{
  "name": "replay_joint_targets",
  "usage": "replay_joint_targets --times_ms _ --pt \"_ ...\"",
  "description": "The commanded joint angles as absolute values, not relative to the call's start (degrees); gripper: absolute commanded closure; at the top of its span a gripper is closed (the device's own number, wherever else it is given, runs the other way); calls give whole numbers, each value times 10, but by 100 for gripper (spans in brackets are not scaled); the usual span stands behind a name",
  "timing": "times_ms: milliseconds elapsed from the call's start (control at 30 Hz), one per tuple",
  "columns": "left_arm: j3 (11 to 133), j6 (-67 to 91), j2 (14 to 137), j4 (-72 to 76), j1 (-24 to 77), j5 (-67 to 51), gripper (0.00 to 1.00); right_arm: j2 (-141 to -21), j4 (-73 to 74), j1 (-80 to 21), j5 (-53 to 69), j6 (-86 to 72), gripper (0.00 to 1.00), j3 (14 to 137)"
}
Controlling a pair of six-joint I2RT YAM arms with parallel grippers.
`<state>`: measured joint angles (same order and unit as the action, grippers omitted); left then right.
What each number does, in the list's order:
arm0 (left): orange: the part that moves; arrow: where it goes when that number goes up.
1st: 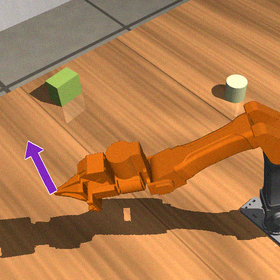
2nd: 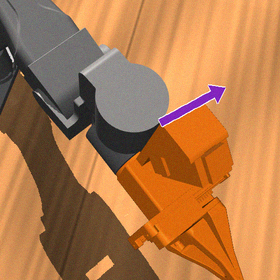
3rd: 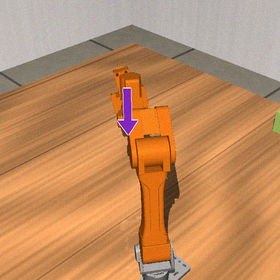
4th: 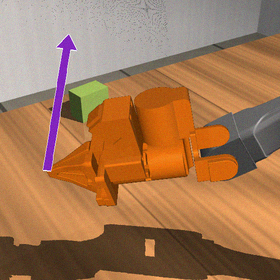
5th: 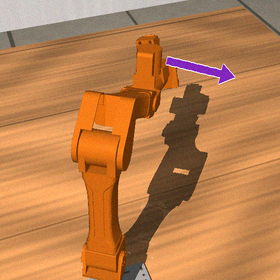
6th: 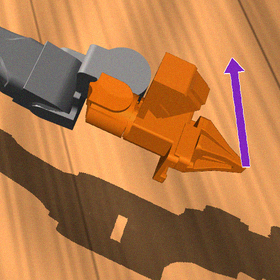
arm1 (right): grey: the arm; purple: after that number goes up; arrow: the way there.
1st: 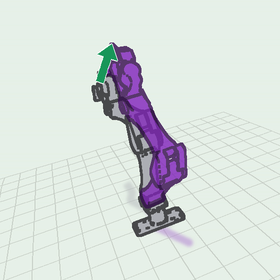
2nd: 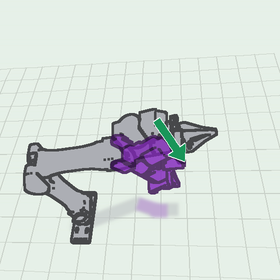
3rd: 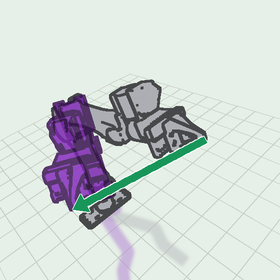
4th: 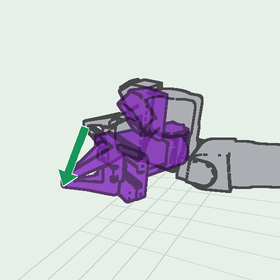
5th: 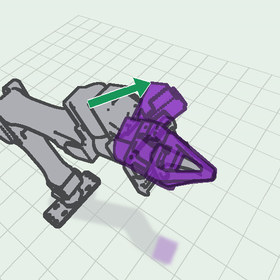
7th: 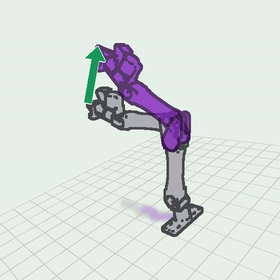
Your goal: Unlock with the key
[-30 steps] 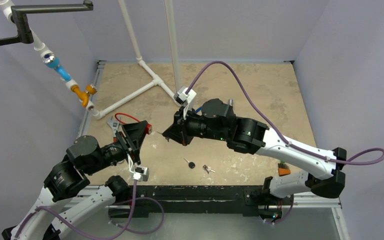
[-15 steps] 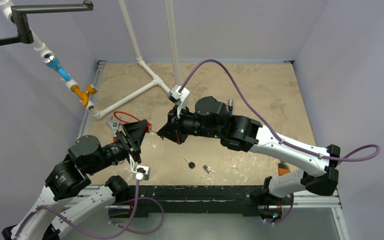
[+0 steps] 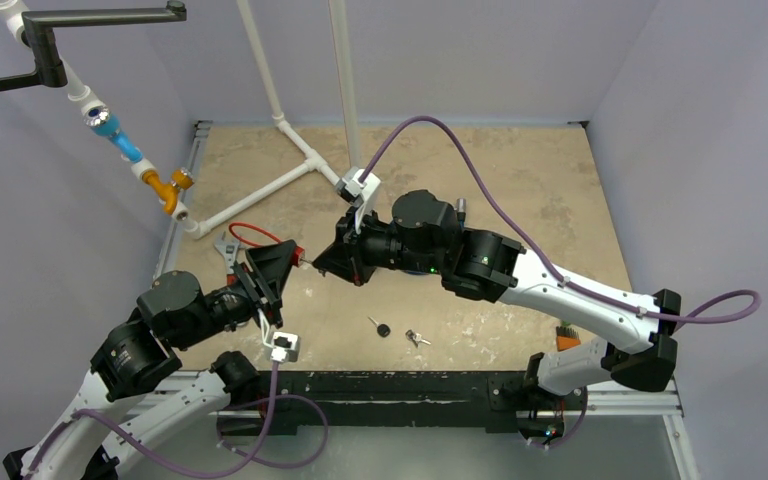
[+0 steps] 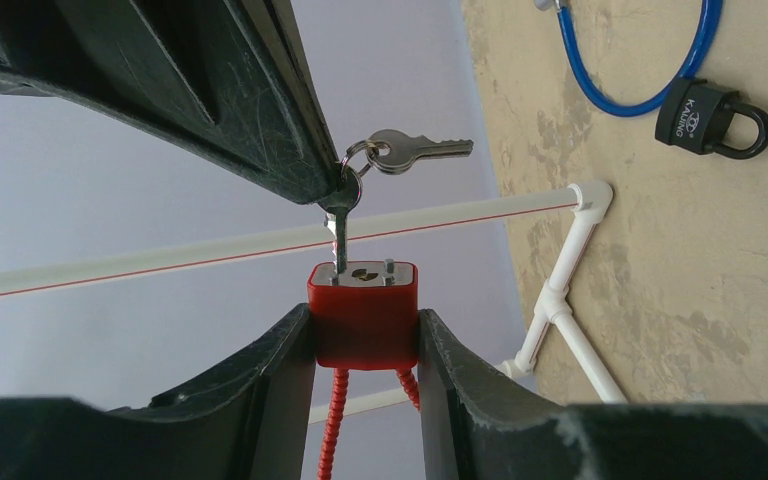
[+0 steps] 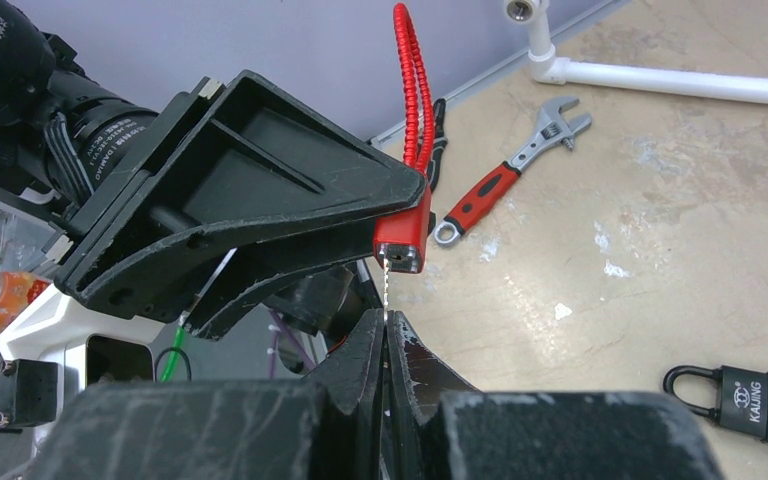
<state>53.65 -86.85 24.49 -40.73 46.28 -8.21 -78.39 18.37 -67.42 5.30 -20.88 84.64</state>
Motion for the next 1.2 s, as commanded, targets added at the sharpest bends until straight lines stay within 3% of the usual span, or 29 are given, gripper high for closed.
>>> replay_joint_targets --times_ms 0,1167 --pt "539 -884 243 -368 466 -72 100 -784 155 -670 64 -198 100 867" --pt "546 -883 239 -369 467 -80 100 -786 140 -655 87 -205 100 839"
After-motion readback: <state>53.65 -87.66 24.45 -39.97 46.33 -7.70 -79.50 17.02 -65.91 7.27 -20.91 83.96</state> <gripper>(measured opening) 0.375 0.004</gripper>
